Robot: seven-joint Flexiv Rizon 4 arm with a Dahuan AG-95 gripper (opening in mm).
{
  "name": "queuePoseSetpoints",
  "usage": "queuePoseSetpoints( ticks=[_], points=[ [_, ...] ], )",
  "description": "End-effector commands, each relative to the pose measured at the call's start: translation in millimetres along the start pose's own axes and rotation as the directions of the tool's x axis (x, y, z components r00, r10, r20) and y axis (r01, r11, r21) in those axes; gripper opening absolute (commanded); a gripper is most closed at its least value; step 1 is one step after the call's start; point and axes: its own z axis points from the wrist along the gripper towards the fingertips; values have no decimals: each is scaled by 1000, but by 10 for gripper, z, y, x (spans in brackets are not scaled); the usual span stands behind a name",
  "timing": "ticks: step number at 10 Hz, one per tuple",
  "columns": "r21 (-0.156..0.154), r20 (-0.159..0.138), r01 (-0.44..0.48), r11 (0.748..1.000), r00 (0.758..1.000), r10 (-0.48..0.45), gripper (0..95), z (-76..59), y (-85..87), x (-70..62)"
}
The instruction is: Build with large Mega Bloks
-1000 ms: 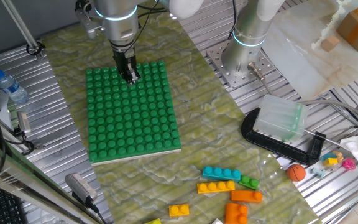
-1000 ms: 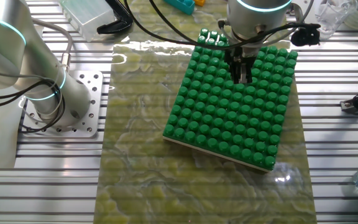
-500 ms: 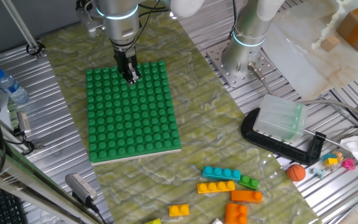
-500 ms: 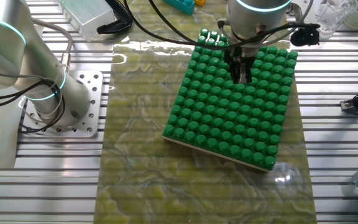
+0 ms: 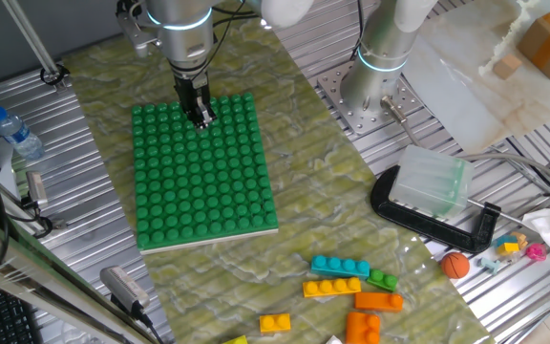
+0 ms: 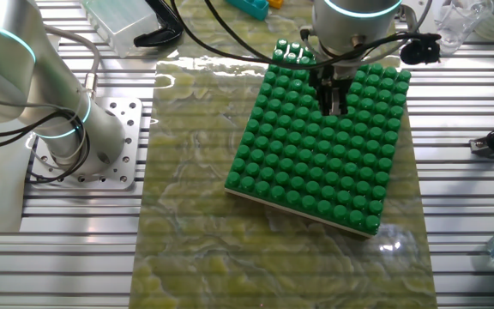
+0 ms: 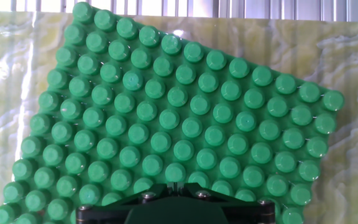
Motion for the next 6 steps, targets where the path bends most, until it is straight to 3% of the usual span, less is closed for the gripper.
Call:
queuePoseSetpoints(
  ticks=[1,6],
  points=[
    [-1,-1,3,1000,1000,-3,0,-8,7,-2],
    [1,-2,4,1000,1000,-4,0,-14,10,2]
  ],
)
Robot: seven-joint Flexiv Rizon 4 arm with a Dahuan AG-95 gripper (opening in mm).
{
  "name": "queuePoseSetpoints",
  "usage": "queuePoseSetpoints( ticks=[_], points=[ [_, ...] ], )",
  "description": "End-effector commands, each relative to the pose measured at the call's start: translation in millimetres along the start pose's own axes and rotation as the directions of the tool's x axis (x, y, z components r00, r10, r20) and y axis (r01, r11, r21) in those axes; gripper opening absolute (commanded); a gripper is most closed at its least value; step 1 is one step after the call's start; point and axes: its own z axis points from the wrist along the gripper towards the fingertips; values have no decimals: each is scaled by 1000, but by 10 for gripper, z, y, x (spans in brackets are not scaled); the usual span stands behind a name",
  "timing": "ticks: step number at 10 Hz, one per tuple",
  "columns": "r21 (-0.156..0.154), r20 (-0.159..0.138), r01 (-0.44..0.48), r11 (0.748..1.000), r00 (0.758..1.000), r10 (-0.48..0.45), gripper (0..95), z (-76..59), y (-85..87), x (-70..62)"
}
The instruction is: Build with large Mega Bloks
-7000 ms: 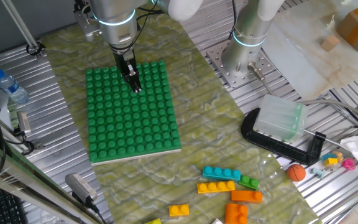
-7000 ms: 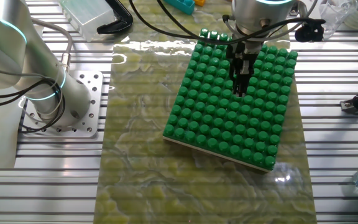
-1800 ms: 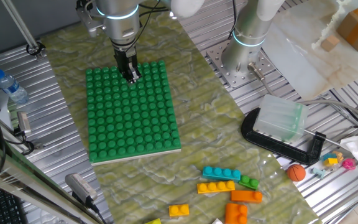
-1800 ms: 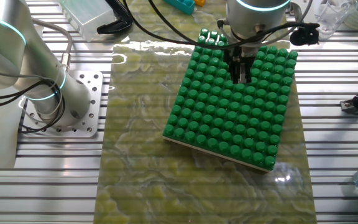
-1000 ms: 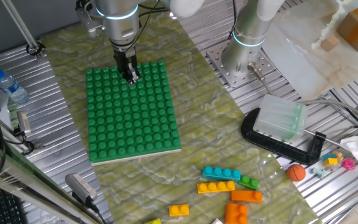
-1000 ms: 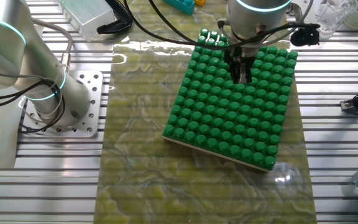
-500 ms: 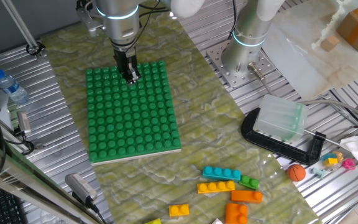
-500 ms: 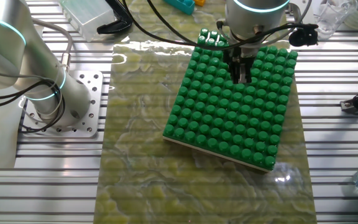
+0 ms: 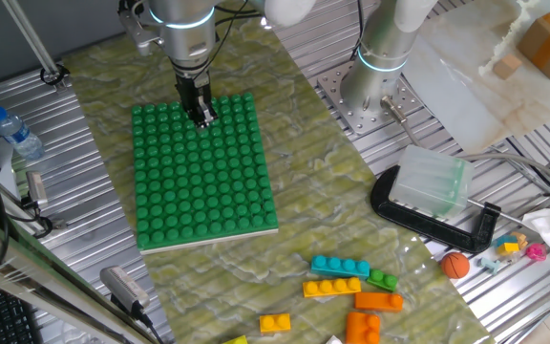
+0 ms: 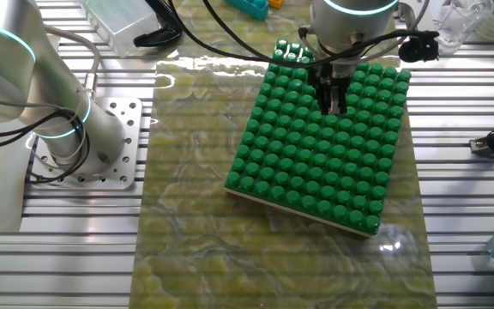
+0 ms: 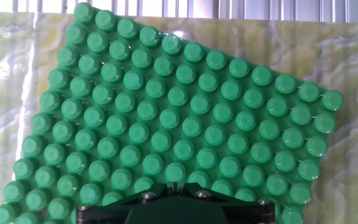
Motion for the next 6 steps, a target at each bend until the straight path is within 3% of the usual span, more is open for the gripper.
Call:
queuePoseSetpoints(
  ticks=[1,6],
  points=[
    [0,1,3,1000,1000,-3,0,-5,0,-2],
    [-5,-14,-14,1000,1000,14,0,-12,3,-1]
  ],
)
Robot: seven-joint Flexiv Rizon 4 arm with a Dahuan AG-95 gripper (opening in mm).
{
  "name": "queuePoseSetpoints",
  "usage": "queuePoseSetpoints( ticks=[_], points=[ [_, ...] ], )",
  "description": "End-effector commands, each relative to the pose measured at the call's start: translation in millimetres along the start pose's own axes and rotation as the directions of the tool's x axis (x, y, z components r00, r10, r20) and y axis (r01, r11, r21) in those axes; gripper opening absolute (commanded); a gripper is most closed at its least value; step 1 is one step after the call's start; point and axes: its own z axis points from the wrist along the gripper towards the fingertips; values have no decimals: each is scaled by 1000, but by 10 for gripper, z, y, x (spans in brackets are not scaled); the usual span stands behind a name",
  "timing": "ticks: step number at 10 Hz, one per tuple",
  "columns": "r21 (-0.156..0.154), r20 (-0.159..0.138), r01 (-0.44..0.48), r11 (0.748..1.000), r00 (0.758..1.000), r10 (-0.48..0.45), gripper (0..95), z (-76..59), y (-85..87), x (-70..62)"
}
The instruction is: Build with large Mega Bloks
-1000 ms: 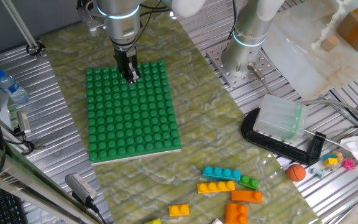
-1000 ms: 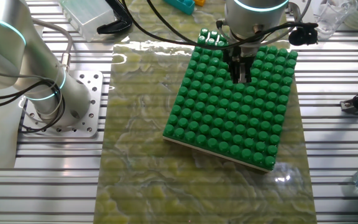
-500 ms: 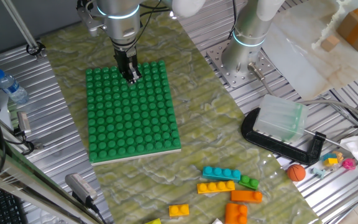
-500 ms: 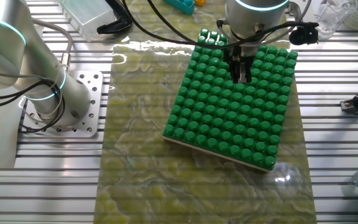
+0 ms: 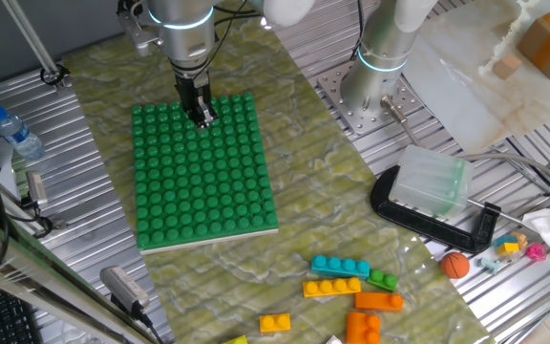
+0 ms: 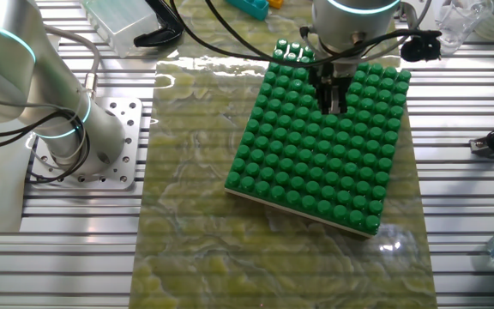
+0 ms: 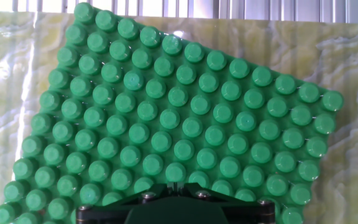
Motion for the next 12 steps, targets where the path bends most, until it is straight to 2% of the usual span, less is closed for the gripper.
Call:
queuePoseSetpoints(
  ticks=[1,6,7,12],
  points=[
    [0,-4,3,1000,1000,-3,0,-7,3,10],
    [1,-3,21,1000,1000,-21,0,-24,11,17],
    [3,-13,27,1000,1000,-27,0,-24,11,18],
    [11,-20,8,1000,1000,-8,0,-27,12,21]
  ],
)
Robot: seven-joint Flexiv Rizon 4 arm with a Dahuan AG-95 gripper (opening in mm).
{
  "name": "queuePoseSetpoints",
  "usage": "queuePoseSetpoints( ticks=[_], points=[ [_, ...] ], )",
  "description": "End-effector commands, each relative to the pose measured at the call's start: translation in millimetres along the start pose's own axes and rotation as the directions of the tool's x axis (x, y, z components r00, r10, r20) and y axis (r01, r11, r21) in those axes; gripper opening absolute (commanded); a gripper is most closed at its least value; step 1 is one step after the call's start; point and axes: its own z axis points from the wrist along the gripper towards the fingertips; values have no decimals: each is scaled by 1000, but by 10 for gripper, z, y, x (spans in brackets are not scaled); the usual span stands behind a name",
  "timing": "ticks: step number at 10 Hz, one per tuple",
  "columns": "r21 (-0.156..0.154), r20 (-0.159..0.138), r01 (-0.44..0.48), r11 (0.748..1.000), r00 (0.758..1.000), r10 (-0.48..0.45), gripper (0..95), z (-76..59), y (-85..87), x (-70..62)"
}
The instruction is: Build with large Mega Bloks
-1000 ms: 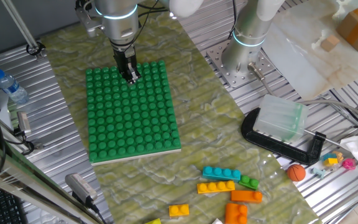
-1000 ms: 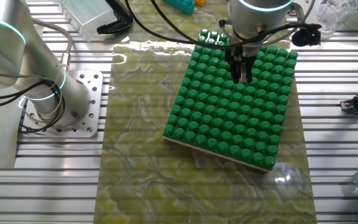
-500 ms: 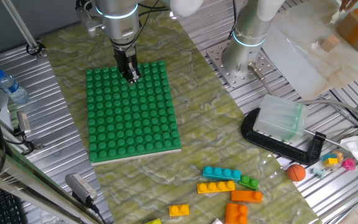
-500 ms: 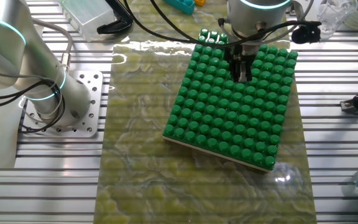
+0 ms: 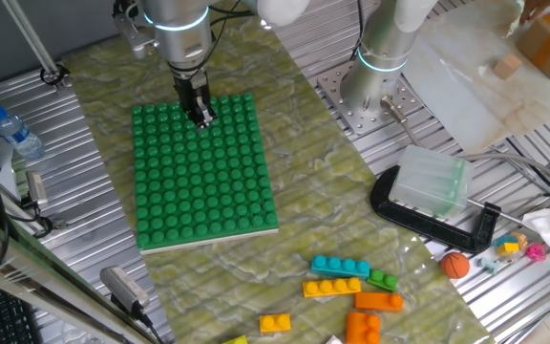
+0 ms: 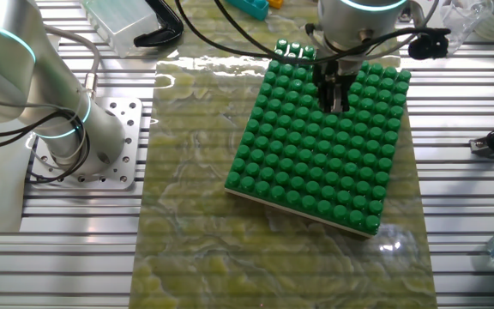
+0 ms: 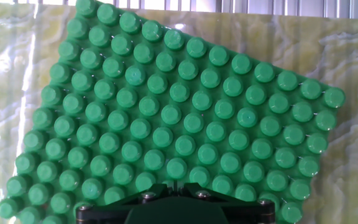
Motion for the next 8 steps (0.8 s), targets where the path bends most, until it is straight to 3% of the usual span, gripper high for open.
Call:
queuePoseSetpoints(
  ticks=[1,4,8],
  points=[
    [12,-8,9,1000,1000,-9,0,-8,-5,20],
    [40,-14,16,999,1000,-16,0,-13,-2,23],
    [47,-26,29,998,999,-28,0,-13,-2,24]
  ],
)
